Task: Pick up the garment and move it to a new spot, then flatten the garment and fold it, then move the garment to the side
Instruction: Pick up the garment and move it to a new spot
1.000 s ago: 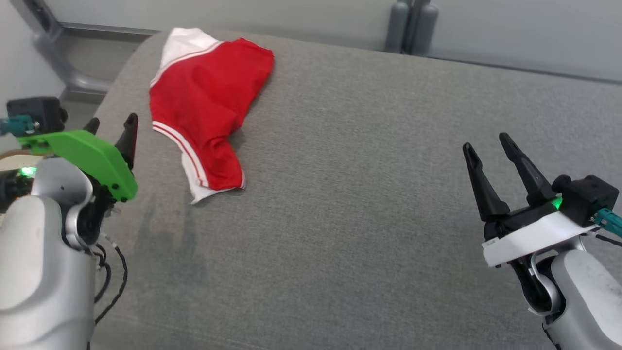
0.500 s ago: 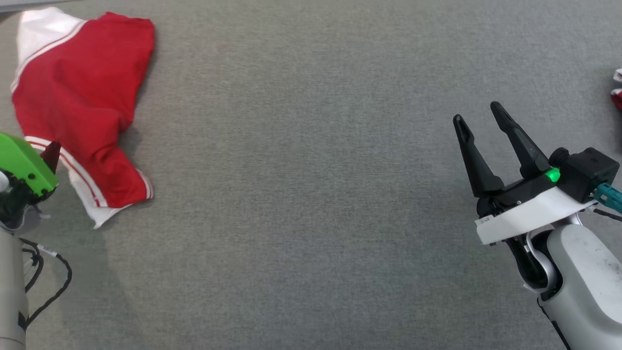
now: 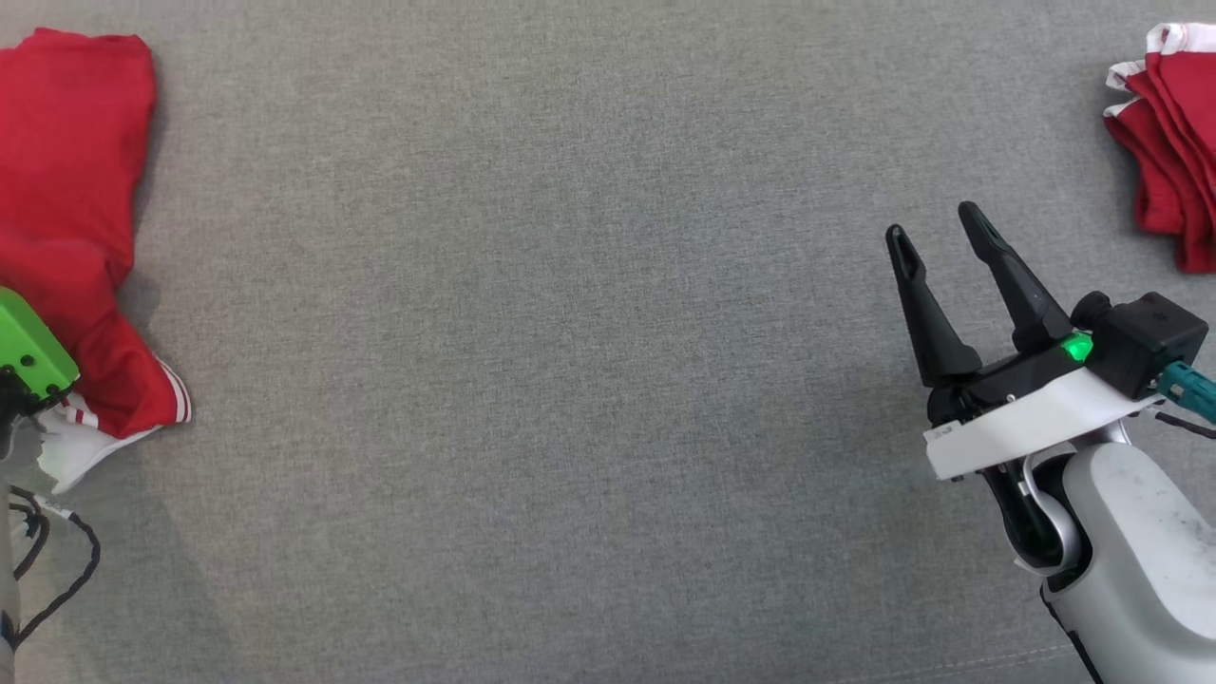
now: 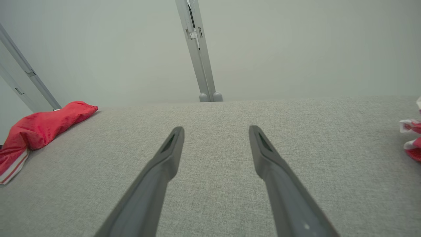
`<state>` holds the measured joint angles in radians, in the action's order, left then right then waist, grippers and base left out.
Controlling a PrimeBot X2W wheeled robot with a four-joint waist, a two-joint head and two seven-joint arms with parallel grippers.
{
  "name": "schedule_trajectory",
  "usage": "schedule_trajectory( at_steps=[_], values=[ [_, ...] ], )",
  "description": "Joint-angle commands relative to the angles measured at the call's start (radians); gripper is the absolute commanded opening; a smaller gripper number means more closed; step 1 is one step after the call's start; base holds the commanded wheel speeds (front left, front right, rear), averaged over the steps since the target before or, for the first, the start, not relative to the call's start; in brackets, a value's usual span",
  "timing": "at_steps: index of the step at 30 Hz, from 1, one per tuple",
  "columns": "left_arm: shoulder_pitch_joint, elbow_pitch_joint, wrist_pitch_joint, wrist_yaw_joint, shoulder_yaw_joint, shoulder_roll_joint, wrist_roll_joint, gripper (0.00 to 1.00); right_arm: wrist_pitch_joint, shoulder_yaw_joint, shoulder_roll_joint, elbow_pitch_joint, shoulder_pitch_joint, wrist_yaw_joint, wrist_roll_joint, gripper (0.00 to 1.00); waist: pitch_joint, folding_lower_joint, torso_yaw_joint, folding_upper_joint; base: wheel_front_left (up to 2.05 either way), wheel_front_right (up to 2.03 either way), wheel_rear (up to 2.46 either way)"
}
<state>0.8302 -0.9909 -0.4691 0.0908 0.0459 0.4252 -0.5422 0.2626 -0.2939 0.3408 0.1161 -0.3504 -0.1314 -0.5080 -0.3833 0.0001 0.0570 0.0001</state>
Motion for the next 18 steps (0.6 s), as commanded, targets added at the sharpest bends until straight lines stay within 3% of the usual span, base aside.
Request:
schedule_trajectory(
  at_steps=[1,10,18],
  values=[
    [0.009,0.003,0.018,0.012,-0.015,0.014,0.021,0.00,0.002,-0.001,-0.006,0.004,0.016,0.001,0.003,1.00,0.041,-0.0001,-0.010,-0.0001,0.00,0.00,0.00],
    [0.030,0.130,0.041,0.040,-0.154,0.046,0.048,0.00,0.002,0.017,-0.047,0.039,0.090,0.001,-0.005,1.00,0.212,-0.0001,-0.010,-0.0001,0.00,0.00,0.00],
    [-0.027,0.455,-0.020,0.040,-0.327,0.050,-0.070,0.00,0.002,0.037,-0.071,0.051,0.156,0.001,-0.007,1.00,0.311,-0.0001,0.039,-0.0001,0.00,0.00,0.00]
  ],
)
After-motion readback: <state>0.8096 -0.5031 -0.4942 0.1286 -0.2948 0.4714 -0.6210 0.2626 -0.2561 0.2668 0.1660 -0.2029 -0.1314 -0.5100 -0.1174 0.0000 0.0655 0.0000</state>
